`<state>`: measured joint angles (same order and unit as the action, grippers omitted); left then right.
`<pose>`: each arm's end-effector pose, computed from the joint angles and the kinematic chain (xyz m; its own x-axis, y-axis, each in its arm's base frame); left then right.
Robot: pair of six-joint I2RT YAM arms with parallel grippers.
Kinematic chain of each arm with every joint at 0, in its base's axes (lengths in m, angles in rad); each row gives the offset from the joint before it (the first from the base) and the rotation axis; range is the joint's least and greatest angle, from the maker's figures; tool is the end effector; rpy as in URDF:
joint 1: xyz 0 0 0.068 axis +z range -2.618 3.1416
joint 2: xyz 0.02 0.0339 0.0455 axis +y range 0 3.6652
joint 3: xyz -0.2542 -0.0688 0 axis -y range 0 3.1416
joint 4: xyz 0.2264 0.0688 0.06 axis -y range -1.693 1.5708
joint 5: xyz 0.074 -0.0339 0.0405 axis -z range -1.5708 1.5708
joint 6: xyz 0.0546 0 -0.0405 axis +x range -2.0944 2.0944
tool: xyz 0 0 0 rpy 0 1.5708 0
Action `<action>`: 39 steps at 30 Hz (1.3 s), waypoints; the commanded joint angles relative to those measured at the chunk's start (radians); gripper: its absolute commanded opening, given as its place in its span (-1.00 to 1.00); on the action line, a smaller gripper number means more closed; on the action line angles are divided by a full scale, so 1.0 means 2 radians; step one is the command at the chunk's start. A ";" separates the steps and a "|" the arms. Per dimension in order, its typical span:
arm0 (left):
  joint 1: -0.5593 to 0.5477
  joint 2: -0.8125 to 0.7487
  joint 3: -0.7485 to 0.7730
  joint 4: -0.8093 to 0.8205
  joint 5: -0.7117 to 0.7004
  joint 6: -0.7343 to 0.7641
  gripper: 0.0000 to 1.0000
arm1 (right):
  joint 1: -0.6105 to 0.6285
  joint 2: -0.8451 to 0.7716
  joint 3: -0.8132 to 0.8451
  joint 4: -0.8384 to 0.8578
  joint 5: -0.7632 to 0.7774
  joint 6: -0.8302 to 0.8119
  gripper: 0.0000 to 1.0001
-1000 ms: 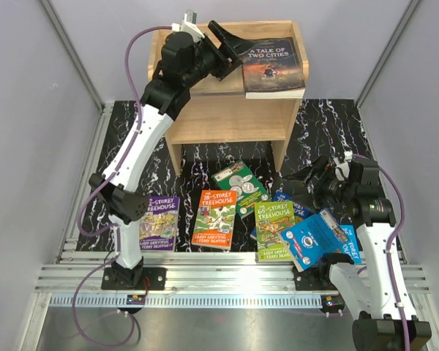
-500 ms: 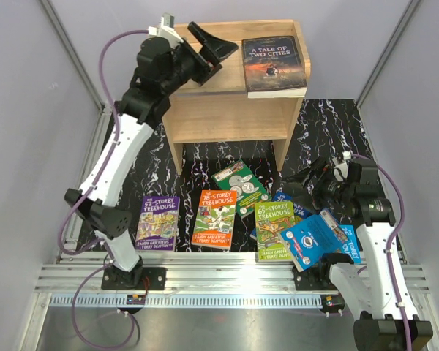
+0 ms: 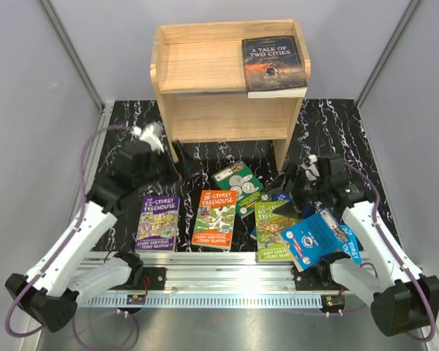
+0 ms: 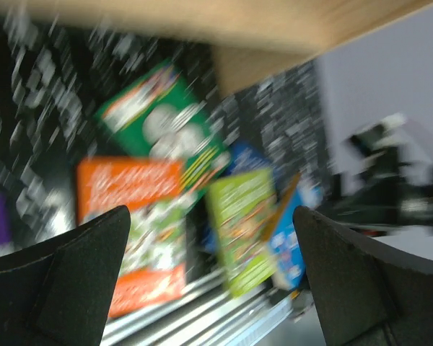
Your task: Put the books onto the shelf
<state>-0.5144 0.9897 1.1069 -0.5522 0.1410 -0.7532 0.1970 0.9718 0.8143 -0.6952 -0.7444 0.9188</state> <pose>0.1829 -0.1122 0.3581 -0.6767 -0.3954 -0.6211 0.1854 0.7249 -0.6635 0.1740 0.0724 0.2612 -0.9100 0.4145 0.0063 0.2344 0.5019 0.8326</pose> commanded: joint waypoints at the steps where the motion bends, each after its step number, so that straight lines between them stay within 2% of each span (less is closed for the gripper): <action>1: -0.006 -0.027 -0.117 0.001 -0.004 0.012 0.98 | 0.080 0.011 -0.015 0.074 0.044 0.048 0.99; 3: -0.006 -0.025 -0.164 0.019 0.010 0.018 0.97 | 0.112 0.055 -0.017 0.099 0.071 0.042 0.99; 8: -0.009 0.050 -0.200 0.032 0.020 0.045 0.97 | 0.223 0.210 0.041 0.108 0.161 0.003 0.99; 11: -0.009 0.089 -0.219 0.065 0.033 0.051 0.98 | 0.234 0.273 0.043 0.136 0.183 0.001 0.99; 18: -0.008 0.166 -0.244 0.125 0.067 0.049 0.97 | 0.235 0.346 0.024 0.220 0.206 0.016 0.99; 22: -0.010 0.208 -0.272 0.202 0.117 0.040 0.97 | 0.242 0.365 0.003 0.298 0.212 0.039 0.97; 25: -0.010 0.232 -0.288 0.248 0.152 0.025 0.97 | 0.255 0.379 -0.003 0.321 0.228 0.050 0.96; 30: -0.009 0.266 -0.296 0.273 0.175 0.018 0.98 | 0.285 0.406 0.009 0.319 0.269 0.052 0.90; 32: -0.009 0.273 -0.299 0.284 0.186 0.017 0.96 | 0.297 0.419 0.011 0.320 0.277 0.053 0.72; 33: -0.009 0.274 -0.300 0.287 0.186 0.014 0.96 | 0.300 0.422 0.013 0.321 0.276 0.055 0.39; 35: -0.008 0.273 -0.302 0.290 0.191 0.012 0.95 | 0.305 0.422 0.016 0.312 0.276 0.053 0.02; 36: -0.009 0.271 -0.303 0.288 0.192 0.010 0.95 | 0.306 0.418 0.021 0.296 0.277 0.051 -0.41; 39: -0.009 0.253 -0.303 0.278 0.194 0.007 0.94 | 0.306 0.382 0.034 0.241 0.291 0.041 -0.84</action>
<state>-0.5064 1.4631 0.5568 0.0475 0.5312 -0.7425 0.7620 1.7287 0.8703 -0.0765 -0.2638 1.0290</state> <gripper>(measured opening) 0.973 0.311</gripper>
